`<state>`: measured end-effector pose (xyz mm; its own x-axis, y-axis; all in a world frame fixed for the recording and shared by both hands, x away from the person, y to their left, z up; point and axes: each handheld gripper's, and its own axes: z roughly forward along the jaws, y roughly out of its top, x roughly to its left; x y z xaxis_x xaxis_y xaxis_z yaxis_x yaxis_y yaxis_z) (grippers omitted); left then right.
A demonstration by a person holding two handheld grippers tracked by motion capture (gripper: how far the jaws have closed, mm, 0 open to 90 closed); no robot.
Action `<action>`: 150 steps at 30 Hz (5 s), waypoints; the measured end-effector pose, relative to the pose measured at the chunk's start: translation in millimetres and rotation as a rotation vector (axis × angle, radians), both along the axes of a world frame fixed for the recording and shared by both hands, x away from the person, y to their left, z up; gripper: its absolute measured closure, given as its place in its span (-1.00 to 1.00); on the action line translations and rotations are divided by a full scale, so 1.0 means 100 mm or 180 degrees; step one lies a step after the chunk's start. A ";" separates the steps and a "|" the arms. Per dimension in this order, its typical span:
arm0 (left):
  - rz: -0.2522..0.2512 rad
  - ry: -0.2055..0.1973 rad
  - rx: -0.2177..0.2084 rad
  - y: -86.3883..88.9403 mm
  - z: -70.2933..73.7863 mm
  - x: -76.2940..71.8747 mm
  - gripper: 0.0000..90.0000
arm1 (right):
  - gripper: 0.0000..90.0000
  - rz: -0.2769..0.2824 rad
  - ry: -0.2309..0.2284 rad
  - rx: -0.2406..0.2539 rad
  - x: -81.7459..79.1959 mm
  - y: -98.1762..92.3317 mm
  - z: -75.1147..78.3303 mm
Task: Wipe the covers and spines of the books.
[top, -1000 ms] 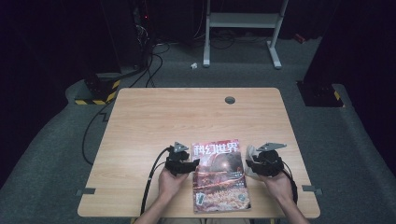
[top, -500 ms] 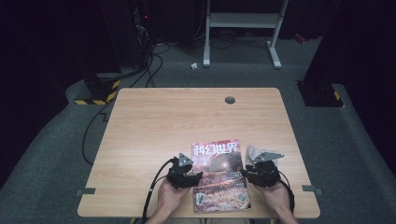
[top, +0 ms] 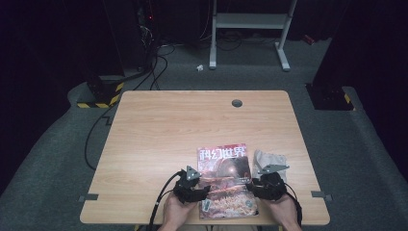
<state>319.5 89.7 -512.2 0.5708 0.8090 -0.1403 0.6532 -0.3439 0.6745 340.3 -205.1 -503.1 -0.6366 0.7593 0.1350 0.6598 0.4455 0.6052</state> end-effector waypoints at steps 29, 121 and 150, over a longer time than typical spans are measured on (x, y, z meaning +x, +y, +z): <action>0.0194 -0.0116 -0.0007 0.13 -0.03 0.58 -0.06 | 0.23 -0.0082 -0.0003 -0.0197 0.50 0.31 0.03; 0.0280 -0.0411 -0.0143 0.11 -0.13 0.53 -0.14 | 0.25 -0.0161 0.0872 -0.0119 1.06 0.50 0.20; 0.0196 -0.0321 -0.0209 0.13 -0.13 0.56 -0.36 | 0.87 0.0040 0.0706 0.0127 1.02 0.58 0.21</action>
